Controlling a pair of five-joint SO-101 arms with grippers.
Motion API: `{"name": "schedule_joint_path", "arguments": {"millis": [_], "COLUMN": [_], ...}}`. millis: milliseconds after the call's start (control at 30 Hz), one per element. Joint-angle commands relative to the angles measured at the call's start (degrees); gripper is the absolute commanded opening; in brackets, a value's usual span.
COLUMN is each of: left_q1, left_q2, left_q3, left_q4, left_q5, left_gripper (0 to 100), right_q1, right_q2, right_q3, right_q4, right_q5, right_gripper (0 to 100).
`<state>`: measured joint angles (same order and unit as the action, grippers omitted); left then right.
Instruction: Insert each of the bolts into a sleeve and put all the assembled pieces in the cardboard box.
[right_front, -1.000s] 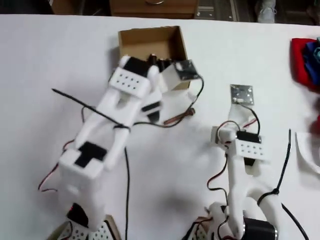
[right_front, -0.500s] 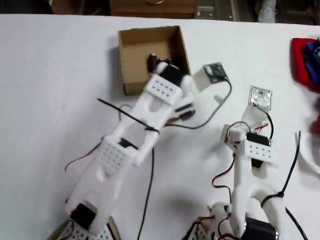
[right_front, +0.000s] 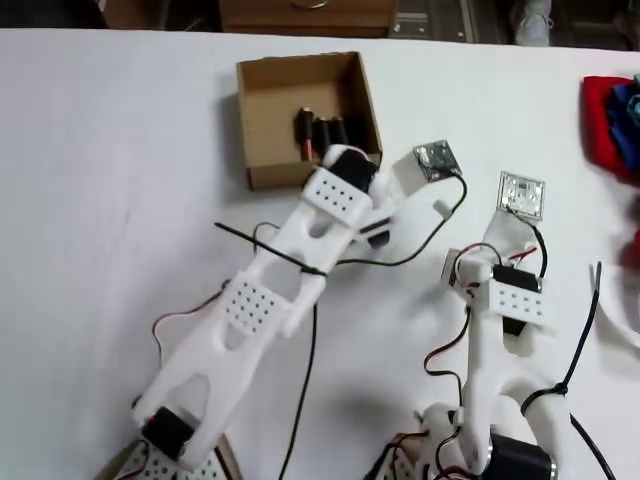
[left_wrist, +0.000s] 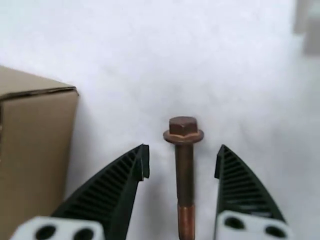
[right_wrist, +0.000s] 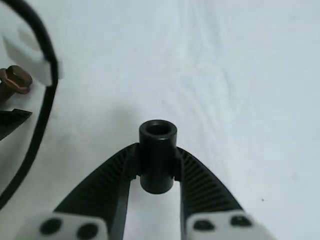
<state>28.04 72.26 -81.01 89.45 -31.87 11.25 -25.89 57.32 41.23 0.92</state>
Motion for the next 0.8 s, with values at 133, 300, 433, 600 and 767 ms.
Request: {"name": "schedule_joint_path", "arguments": {"millis": [133,300,433,600,767], "left_q1": [-0.70,-1.41,-1.23,-1.23,-0.88], "left_q2": [1.67,2.20,2.20,2.02,2.02], "left_q3": [-2.68,-2.68,-2.68,-2.42,-2.68], "left_q4": [-2.64,-4.75,-4.75,-3.25,0.00], "left_q5": [0.53,7.65,9.85,9.05,4.57], "left_gripper": [23,23,23,23,11], "right_q1": [0.40,0.40,0.40,0.40,0.40], "right_q2": [-2.51,-2.51,-2.51,-2.51,-2.51], "right_q3": [-0.35,-0.35,-0.35,-0.35,-0.35], "right_q4": [-0.92,-0.92,-0.92,-0.92,-0.92], "right_q5": [-0.62,-0.62,-0.62,-0.62,-0.62], "right_gripper": [2.2,2.2,2.2,2.2,2.2]}}
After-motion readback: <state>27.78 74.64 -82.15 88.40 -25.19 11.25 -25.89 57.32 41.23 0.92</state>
